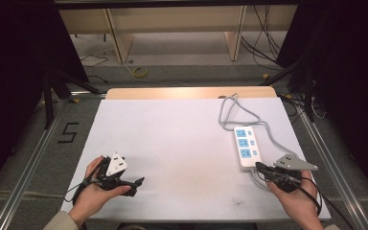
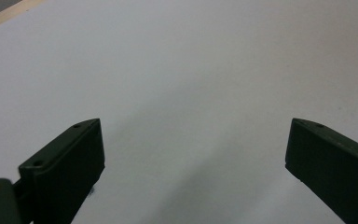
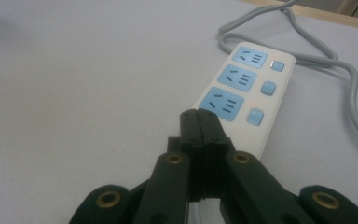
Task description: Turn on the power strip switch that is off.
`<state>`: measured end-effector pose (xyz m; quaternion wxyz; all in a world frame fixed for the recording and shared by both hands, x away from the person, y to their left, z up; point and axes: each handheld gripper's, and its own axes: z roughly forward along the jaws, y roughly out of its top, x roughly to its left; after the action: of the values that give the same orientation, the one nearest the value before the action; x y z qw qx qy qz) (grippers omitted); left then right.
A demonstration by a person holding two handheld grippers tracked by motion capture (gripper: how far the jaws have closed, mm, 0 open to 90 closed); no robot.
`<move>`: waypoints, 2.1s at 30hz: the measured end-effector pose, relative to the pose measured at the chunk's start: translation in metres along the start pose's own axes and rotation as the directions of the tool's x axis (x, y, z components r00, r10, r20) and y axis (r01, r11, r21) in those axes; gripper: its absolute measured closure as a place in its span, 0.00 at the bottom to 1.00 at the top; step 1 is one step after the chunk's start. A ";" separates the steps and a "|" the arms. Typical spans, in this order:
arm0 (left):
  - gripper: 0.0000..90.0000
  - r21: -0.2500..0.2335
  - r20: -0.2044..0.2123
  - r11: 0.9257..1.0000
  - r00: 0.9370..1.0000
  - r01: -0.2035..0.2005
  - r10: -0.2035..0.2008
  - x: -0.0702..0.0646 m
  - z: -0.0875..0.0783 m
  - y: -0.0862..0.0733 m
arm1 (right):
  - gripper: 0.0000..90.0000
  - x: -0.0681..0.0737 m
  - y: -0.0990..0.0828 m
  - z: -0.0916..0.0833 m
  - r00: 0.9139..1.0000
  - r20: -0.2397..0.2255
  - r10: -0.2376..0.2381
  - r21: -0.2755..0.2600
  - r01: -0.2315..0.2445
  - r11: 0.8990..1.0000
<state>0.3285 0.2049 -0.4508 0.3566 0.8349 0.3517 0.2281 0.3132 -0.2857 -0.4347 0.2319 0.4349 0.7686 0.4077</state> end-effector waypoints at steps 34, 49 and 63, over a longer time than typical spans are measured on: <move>0.05 -0.001 -0.002 1.000 1.000 0.003 -0.003 -0.001 0.001 0.000 | 1.00 -0.013 0.023 0.022 0.998 0.050 0.022 0.025 -0.024 0.999; 0.05 0.001 -0.006 1.000 1.000 0.002 -0.002 -0.001 0.001 0.000 | 1.00 -0.018 0.031 0.029 0.997 0.066 0.032 0.052 -0.035 0.998; 0.05 0.003 -0.010 1.000 1.000 0.001 -0.001 -0.001 0.001 0.000 | 1.00 -0.025 0.039 0.036 0.994 0.081 0.067 0.066 -0.072 0.995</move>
<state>0.3287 0.2034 -0.4512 0.3536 0.8342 0.3542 0.2315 0.3706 -0.2801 -0.4223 0.2324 0.4848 0.7570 0.3713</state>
